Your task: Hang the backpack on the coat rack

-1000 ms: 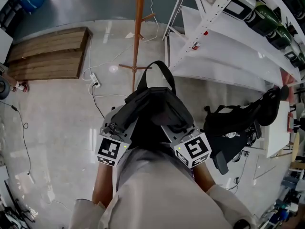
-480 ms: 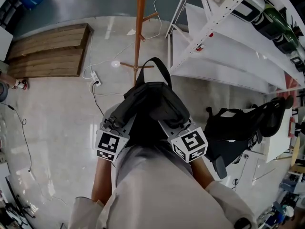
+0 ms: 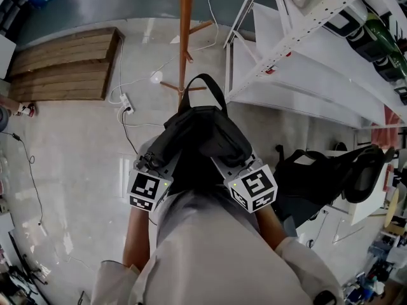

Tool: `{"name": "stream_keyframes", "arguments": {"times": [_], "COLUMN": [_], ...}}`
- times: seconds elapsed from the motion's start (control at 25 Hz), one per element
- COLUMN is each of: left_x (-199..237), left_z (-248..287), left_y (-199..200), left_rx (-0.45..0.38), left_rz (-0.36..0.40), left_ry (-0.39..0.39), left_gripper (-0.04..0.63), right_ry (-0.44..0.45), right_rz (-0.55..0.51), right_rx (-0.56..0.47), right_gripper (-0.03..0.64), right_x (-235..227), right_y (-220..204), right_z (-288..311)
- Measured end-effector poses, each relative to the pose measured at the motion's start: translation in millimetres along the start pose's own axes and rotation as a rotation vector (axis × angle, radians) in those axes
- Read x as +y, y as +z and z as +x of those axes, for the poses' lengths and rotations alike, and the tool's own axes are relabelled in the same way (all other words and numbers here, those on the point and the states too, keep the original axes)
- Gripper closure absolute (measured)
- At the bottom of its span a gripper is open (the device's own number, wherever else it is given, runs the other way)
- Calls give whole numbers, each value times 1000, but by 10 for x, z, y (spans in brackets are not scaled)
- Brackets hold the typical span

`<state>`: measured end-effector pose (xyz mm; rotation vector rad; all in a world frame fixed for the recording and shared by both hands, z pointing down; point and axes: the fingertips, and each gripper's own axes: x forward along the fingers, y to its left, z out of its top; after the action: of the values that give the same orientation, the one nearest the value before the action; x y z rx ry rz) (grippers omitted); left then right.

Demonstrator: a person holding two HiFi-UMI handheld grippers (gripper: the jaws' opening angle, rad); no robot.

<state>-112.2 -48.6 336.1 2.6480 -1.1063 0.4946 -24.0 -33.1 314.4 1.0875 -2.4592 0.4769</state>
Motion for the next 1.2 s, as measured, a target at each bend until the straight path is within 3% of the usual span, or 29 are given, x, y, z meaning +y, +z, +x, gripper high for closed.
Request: {"name": "stream_keyframes", "arguments": {"times": [0.4, 1.2], "left_x": [199, 483], "left_z": [397, 900], "left_y": [-161, -486], "left_rx": [49, 152], "left_rz": [-64, -119], "left_ry": [27, 49], "left_gripper": [443, 443], "right_ry": [39, 105], "right_rz": [12, 68], "right_rx": [61, 121], "right_gripper": [446, 439], "right_x": [-362, -817], "right_y": [-104, -338], "right_z": [318, 839]}}
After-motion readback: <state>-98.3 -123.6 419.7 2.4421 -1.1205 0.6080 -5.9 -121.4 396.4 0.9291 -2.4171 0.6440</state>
